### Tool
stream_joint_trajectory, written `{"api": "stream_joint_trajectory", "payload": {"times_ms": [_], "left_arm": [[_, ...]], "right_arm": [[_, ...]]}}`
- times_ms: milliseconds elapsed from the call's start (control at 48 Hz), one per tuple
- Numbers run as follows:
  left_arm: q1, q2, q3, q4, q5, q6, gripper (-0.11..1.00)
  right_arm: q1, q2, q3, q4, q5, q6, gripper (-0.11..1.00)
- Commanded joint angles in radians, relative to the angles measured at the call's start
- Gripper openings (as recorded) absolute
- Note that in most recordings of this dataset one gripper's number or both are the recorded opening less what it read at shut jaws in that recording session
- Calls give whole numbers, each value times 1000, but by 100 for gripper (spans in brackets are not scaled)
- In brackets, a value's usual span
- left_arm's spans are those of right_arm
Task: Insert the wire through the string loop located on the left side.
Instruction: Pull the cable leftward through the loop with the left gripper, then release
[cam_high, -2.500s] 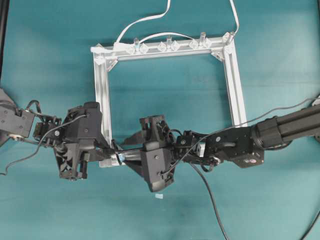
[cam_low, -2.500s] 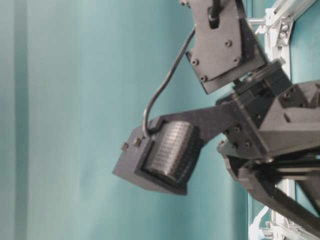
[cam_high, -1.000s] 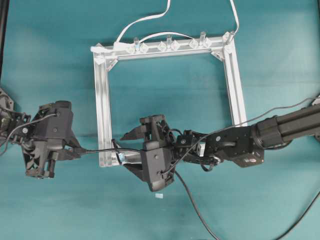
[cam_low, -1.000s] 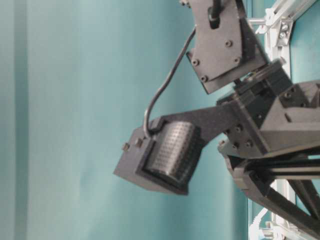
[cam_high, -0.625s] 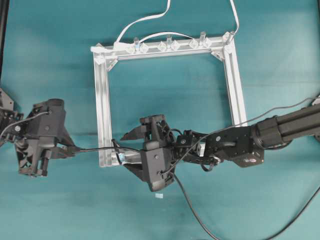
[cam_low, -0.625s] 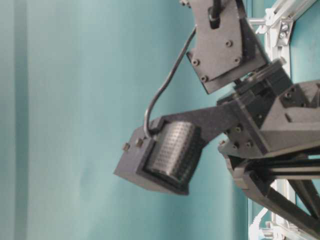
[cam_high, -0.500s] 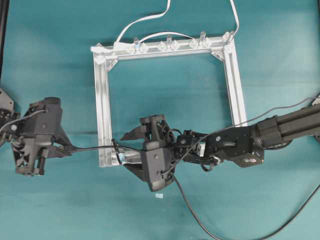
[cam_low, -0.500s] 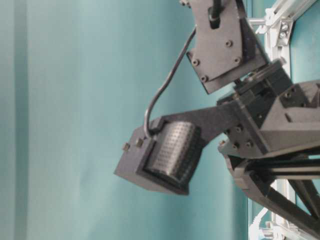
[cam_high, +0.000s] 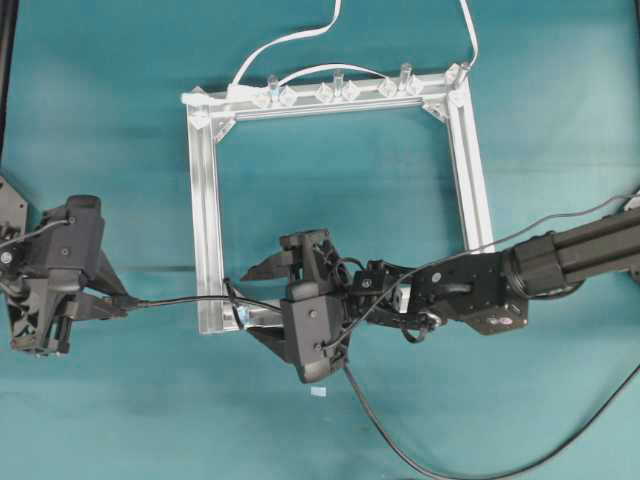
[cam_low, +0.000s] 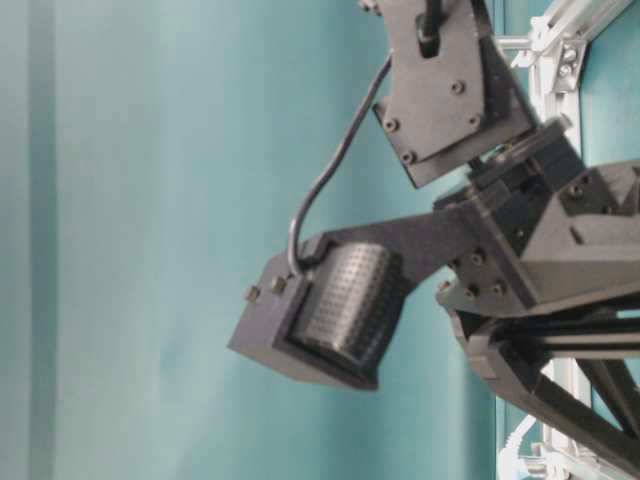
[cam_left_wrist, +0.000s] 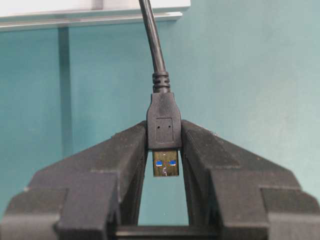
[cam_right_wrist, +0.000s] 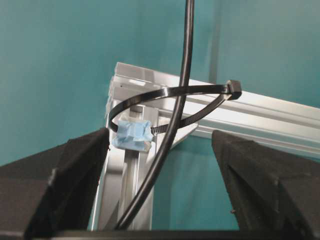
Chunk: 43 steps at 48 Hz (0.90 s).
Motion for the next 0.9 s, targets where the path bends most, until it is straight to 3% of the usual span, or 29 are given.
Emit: {"api": "stream_joint_trajectory", "payload": {"times_ms": [0, 562, 729, 875], "left_arm": [[-9, -2, -15, 2, -8, -5, 21], [-9, 8, -9, 5, 25, -3, 23], [-9, 8, -14, 12, 46, 2, 68], [-9, 6, -14, 14, 46, 3, 61]], "right_arm": [[0, -23, -17, 2, -3, 0, 86], [0, -23, -17, 2, -8, 0, 86], [0, -23, -17, 0, -8, 0, 86], [0, -23, -17, -2, -9, 0, 86]]}}
